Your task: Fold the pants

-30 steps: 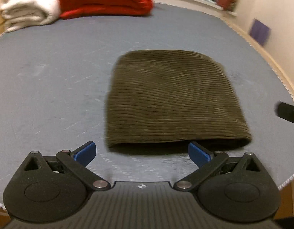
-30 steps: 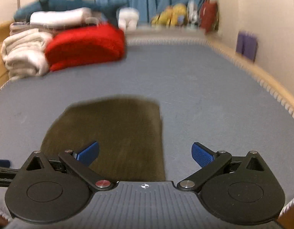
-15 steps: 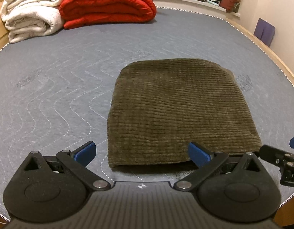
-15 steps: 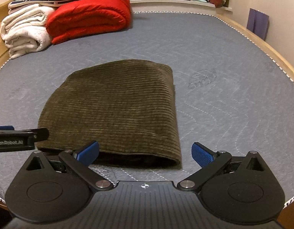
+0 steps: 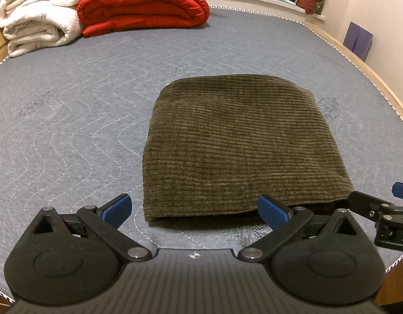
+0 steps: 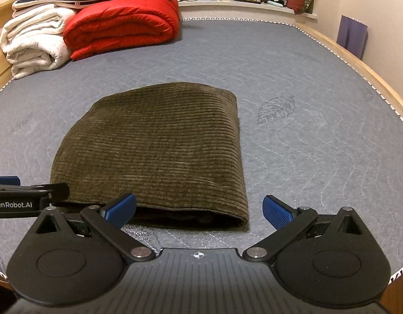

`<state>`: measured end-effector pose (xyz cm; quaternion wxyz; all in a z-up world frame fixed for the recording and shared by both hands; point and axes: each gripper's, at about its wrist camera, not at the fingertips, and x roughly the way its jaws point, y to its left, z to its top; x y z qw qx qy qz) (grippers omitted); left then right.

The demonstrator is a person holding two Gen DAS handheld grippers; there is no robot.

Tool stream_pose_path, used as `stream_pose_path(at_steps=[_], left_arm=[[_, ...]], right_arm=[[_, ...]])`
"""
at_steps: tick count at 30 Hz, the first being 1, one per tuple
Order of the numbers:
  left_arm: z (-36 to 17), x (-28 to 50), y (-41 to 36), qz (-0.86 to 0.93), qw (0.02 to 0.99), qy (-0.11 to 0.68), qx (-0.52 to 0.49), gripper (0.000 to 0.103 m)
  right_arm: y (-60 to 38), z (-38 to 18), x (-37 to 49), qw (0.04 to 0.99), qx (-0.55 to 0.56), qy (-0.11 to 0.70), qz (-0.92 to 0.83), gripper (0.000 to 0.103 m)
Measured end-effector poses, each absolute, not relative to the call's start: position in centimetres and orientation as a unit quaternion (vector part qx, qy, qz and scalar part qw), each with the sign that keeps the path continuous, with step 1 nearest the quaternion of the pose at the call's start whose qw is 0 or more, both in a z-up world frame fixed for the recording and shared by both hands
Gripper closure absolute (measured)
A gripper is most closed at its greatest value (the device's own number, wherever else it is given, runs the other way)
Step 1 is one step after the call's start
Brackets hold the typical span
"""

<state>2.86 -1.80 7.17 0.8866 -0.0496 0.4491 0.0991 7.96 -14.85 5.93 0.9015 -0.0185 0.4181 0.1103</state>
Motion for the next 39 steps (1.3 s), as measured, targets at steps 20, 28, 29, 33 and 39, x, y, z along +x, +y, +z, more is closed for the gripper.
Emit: stream_pose_path(at_steps=[20, 28, 29, 33, 39], left_arm=[[7.35, 2.56, -1.56, 0.096, 0.888, 0.448, -0.050, 0.000], [7.22, 2.58, -1.83, 0.090, 0.888, 0.449, -0.047, 0.000], [7.23, 2.56, -1.88, 0.090, 0.888, 0.449, -0.047, 0.000], [7.23, 2.59, -1.82, 0.088, 0.888, 0.448, -0.047, 0.000], [7.32, 2.52, -1.73, 0.085, 0.890, 0.447, -0.045, 0.000]], right_arm=[[-14.67, 5.75, 8.14, 0.902, -0.021, 0.418, 0.107, 0.001], [-14.90, 6.04, 8.11, 0.903, -0.016, 0.416, 0.106, 0.001], [-14.89, 6.05, 8.16, 0.903, -0.016, 0.417, 0.105, 0.001], [-14.82, 5.94, 8.22, 0.902, -0.015, 0.419, 0.105, 0.001], [-14.65, 5.91, 8.20, 0.902, -0.015, 0.418, 0.103, 0.001]])
